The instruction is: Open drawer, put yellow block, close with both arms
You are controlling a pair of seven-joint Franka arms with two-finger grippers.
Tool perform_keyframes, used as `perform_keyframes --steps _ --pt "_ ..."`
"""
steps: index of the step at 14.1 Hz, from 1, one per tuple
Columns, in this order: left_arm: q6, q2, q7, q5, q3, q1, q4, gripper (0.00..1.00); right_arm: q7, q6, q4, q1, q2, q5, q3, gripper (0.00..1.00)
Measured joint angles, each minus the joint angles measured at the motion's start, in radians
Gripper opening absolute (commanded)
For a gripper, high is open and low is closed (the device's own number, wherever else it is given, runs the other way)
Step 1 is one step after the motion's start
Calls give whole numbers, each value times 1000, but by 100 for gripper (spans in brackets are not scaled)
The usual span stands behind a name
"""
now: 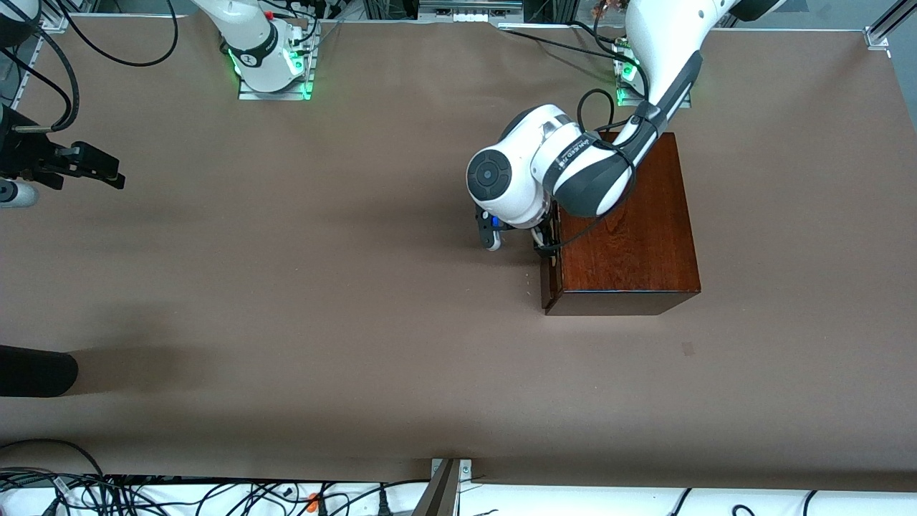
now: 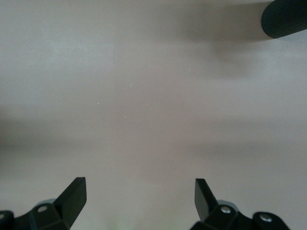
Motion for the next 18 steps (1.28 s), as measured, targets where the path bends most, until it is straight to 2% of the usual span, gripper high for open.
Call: perform_keyframes --steps 5,10,14,18 --pt "1 -27 -296 8 -1 -83 60 100 0 0 0 0 0 0 0 100" --pt "-24 -138 -365 -5 -6 -76 143 100 0 0 1 0 0 0 0 100" --pt "-82 -241 -368 -33 -1 -3 168 100 0 -1 1 0 0 0 0 100" --pt "-106 -304 -381 -115 7 137 194 100 0 -1 1 0 0 1 0 100"
